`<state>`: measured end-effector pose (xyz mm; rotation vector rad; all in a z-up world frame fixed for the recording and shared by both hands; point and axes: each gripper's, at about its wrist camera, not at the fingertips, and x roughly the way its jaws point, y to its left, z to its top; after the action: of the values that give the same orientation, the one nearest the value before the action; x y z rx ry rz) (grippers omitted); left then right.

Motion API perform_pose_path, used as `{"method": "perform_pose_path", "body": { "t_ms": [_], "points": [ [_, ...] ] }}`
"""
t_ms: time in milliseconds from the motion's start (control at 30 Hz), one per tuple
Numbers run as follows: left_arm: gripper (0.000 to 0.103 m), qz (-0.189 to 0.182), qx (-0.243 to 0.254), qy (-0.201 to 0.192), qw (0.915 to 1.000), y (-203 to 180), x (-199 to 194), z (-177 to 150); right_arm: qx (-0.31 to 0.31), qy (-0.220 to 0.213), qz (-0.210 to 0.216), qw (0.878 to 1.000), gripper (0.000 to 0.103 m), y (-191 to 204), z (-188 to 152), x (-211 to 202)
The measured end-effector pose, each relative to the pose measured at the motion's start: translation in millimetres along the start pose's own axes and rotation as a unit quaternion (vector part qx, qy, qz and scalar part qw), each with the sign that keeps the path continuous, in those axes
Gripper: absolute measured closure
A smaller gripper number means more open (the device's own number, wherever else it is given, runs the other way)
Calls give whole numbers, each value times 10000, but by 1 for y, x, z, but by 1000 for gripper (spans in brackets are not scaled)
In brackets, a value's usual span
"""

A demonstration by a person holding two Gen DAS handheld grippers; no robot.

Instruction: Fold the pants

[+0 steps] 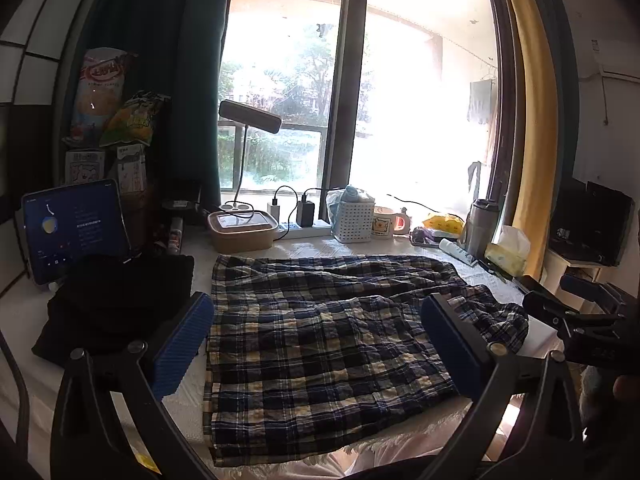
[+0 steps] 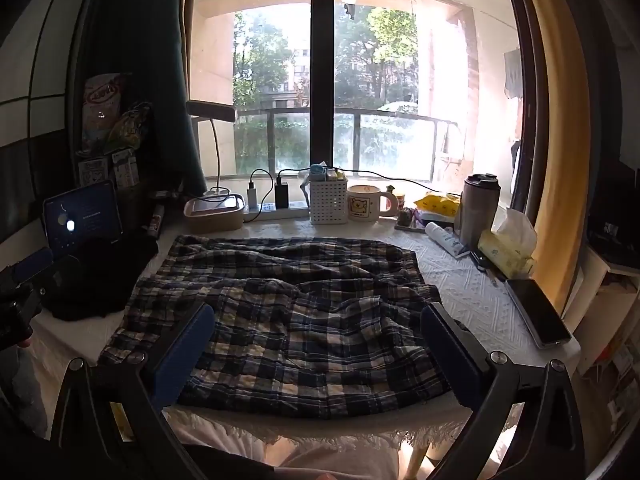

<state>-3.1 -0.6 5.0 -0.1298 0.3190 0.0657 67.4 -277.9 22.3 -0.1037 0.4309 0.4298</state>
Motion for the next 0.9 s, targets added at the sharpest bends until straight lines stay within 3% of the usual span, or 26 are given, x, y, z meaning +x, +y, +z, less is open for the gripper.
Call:
{"method": "perform_pose_path", "body": {
  "t_ms": [900],
  "points": [
    [1,-42,-3,-34,10000,1,-2,0,7,-11,24,10000,0,0,1,-1]
  ]
}}
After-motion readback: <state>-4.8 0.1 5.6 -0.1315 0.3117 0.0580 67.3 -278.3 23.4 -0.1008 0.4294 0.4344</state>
